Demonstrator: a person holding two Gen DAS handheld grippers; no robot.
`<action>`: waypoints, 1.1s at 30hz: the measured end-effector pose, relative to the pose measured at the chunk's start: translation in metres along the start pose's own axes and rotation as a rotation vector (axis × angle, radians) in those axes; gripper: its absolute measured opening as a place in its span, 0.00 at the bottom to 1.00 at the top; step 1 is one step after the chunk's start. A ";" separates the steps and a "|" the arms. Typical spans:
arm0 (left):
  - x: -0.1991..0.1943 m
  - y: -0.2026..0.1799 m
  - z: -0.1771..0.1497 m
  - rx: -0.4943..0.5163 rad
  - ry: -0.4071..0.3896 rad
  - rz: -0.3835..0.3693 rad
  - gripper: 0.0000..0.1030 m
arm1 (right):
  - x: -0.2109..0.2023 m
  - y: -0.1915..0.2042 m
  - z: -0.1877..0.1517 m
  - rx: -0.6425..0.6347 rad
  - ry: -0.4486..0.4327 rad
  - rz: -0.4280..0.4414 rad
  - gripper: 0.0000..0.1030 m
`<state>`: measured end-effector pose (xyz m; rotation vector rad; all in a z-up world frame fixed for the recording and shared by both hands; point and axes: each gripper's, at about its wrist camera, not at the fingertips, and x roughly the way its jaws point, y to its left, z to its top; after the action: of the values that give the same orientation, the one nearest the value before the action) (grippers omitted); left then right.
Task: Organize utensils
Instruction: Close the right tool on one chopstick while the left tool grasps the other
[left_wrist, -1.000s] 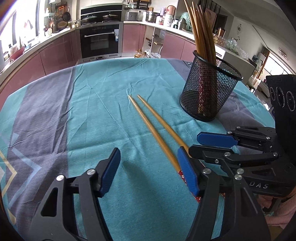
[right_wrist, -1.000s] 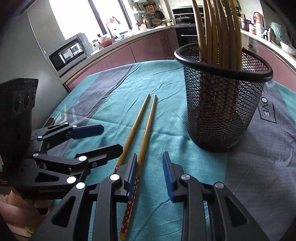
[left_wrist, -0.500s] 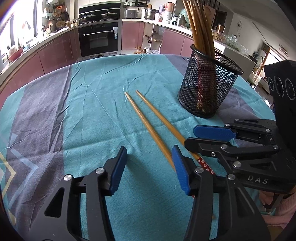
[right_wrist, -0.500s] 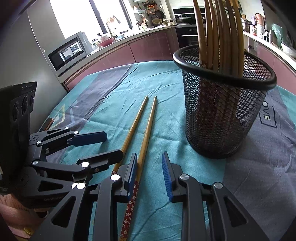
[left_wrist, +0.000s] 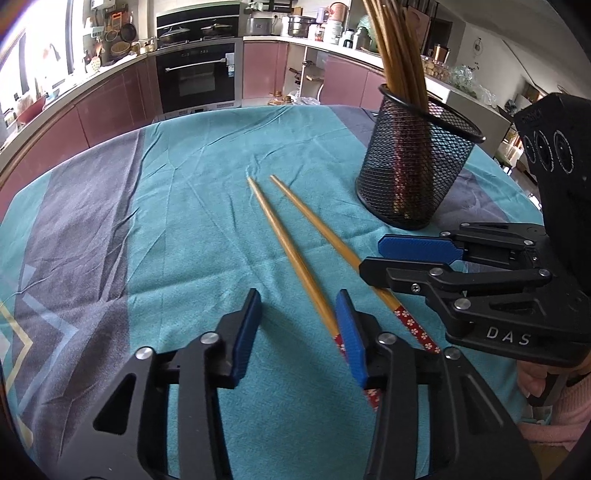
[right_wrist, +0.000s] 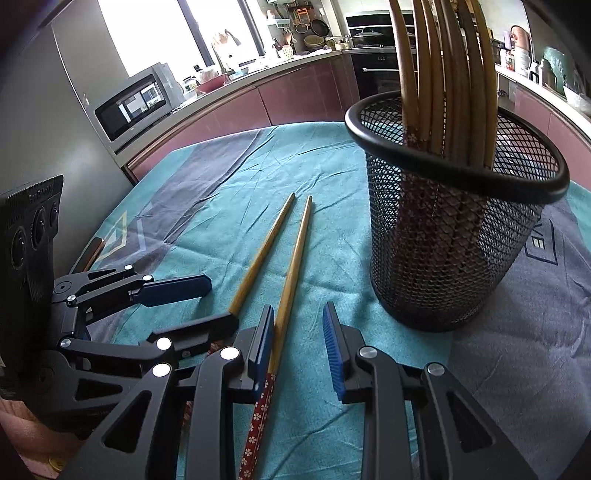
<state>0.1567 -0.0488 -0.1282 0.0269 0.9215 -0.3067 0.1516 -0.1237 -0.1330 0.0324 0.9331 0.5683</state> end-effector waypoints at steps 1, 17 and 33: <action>0.000 0.001 0.000 -0.003 0.001 0.003 0.35 | 0.000 0.000 0.000 -0.001 0.000 -0.001 0.25; 0.001 0.009 0.004 -0.026 0.004 0.012 0.27 | 0.012 0.008 0.009 -0.031 -0.008 -0.035 0.25; 0.014 0.010 0.020 -0.015 0.005 0.012 0.26 | 0.017 0.006 0.016 -0.027 -0.011 -0.044 0.23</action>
<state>0.1824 -0.0458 -0.1282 0.0192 0.9279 -0.2884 0.1684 -0.1071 -0.1343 -0.0086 0.9132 0.5396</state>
